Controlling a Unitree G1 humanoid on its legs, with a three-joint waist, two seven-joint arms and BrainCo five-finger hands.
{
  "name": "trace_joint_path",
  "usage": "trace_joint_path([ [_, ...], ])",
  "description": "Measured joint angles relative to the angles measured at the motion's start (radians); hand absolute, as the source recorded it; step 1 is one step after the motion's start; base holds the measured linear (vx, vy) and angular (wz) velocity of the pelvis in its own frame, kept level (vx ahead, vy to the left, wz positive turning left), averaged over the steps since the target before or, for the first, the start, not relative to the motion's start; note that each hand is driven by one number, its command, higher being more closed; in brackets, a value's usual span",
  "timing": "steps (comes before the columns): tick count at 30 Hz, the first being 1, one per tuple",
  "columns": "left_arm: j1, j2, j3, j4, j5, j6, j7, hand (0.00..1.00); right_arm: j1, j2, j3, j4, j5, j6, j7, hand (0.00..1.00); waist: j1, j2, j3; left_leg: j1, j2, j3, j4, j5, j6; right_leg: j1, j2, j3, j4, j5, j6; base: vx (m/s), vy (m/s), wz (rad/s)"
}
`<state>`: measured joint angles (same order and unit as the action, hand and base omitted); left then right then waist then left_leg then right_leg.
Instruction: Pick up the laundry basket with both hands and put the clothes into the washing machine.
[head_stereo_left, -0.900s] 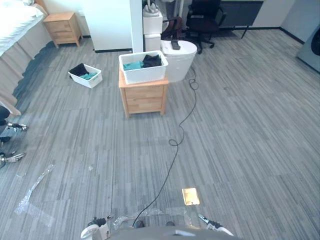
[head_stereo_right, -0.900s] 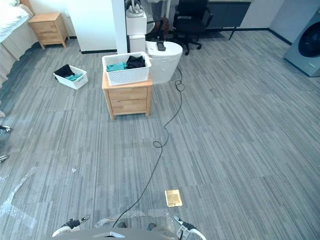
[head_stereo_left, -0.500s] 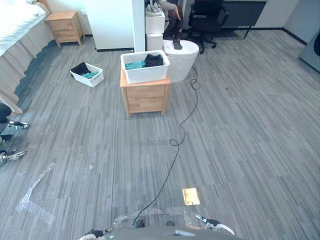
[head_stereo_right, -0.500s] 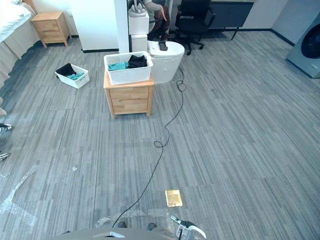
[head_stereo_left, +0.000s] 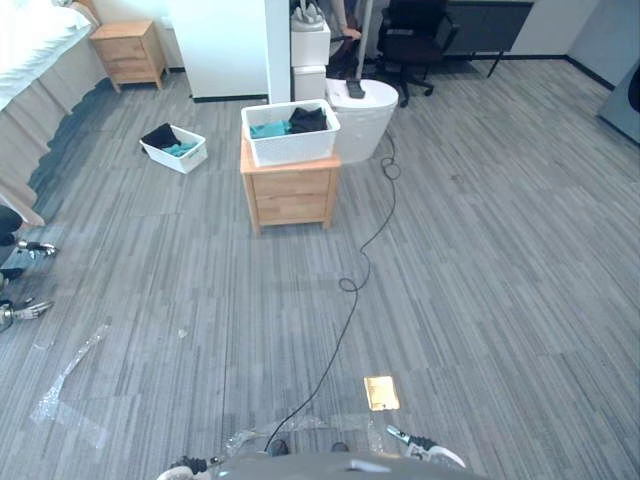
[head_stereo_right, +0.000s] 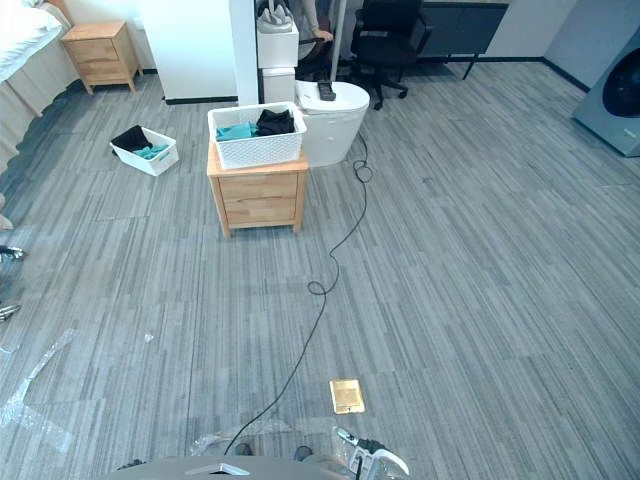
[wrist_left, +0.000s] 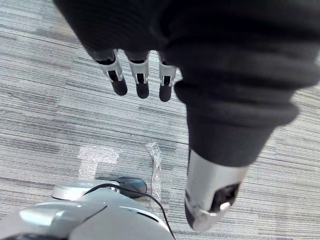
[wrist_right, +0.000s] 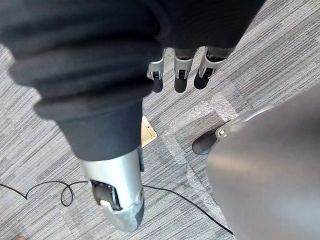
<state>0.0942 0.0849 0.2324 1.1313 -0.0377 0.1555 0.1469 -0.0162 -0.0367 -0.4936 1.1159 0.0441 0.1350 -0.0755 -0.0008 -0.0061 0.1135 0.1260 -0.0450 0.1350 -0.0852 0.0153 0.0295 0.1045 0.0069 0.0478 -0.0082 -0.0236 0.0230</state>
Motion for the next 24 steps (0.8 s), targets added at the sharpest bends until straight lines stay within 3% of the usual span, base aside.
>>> trace_joint_path([
  [13, -0.004, 0.007, 0.005, -0.011, -0.022, -0.001, 0.001, 0.00, -0.020, 0.001, -0.027, -0.001, 0.070, 0.001, -0.018, 0.00, 0.003, 0.002, 0.025, -0.038, -0.003, 0.035, 0.000, -0.017, 0.004, -0.062, -0.001, 0.034, 0.029, -0.008, 0.019, -0.01, -0.023, -0.08],
  [15, -0.005, 0.005, 0.016, -0.022, -0.034, -0.001, 0.002, 0.00, -0.017, 0.017, -0.043, -0.012, 0.090, -0.001, -0.043, 0.00, 0.007, -0.003, 0.043, -0.034, -0.010, 0.035, 0.000, -0.032, 0.020, -0.082, -0.008, 0.030, 0.099, -0.051, 0.033, 0.01, -0.002, 0.06],
  [16, -0.009, 0.004, 0.032, -0.026, -0.040, -0.001, 0.002, 0.00, 0.003, 0.032, -0.054, -0.042, 0.124, -0.003, -0.054, 0.00, 0.008, -0.011, 0.047, -0.028, -0.010, 0.050, 0.000, -0.058, 0.026, -0.121, -0.018, 0.016, 0.197, -0.096, 0.062, 0.04, -0.026, 0.23],
  [18, -0.028, -0.010, 0.063, -0.027, -0.045, 0.000, 0.003, 0.00, 0.016, 0.049, -0.078, -0.093, 0.165, -0.011, -0.066, 0.00, 0.013, -0.009, 0.070, -0.010, -0.003, 0.062, 0.002, -0.067, 0.029, -0.270, -0.028, -0.050, 0.531, -0.120, 0.067, 0.06, -0.015, 0.26],
  [19, -0.030, -0.006, 0.078, -0.032, -0.047, 0.000, 0.003, 0.00, 0.025, 0.060, -0.080, -0.129, 0.186, -0.024, -0.067, 0.00, 0.010, -0.021, 0.089, 0.011, -0.001, 0.056, 0.030, -0.084, 0.034, -0.374, -0.054, -0.095, 0.761, -0.108, 0.049, 0.17, 0.015, 0.23],
  [20, -0.029, -0.003, 0.095, -0.034, -0.049, 0.001, 0.002, 0.00, 0.032, 0.069, -0.078, -0.149, 0.195, -0.027, -0.067, 0.00, 0.012, -0.025, 0.097, 0.017, 0.009, 0.054, 0.078, -0.126, 0.030, -0.444, -0.078, -0.131, 0.904, -0.121, 0.048, 0.20, 0.018, 0.22],
  [22, -0.030, -0.003, 0.101, -0.037, -0.048, 0.002, 0.002, 0.00, 0.038, 0.074, -0.080, -0.163, 0.195, -0.035, -0.067, 0.00, 0.012, -0.026, 0.095, 0.025, 0.036, 0.056, 0.120, -0.175, 0.019, -0.509, -0.095, -0.200, 0.900, -0.142, 0.030, 0.25, 0.054, -0.06],
  [24, -0.037, -0.001, 0.101, -0.038, -0.054, 0.003, 0.001, 0.00, 0.044, 0.075, -0.111, -0.157, 0.195, -0.043, -0.068, 0.00, -0.002, -0.025, 0.095, 0.038, 0.051, 0.052, 0.121, -0.203, 0.002, -0.555, -0.108, -0.259, 0.718, -0.138, 0.031, 0.32, 0.043, -0.03],
])
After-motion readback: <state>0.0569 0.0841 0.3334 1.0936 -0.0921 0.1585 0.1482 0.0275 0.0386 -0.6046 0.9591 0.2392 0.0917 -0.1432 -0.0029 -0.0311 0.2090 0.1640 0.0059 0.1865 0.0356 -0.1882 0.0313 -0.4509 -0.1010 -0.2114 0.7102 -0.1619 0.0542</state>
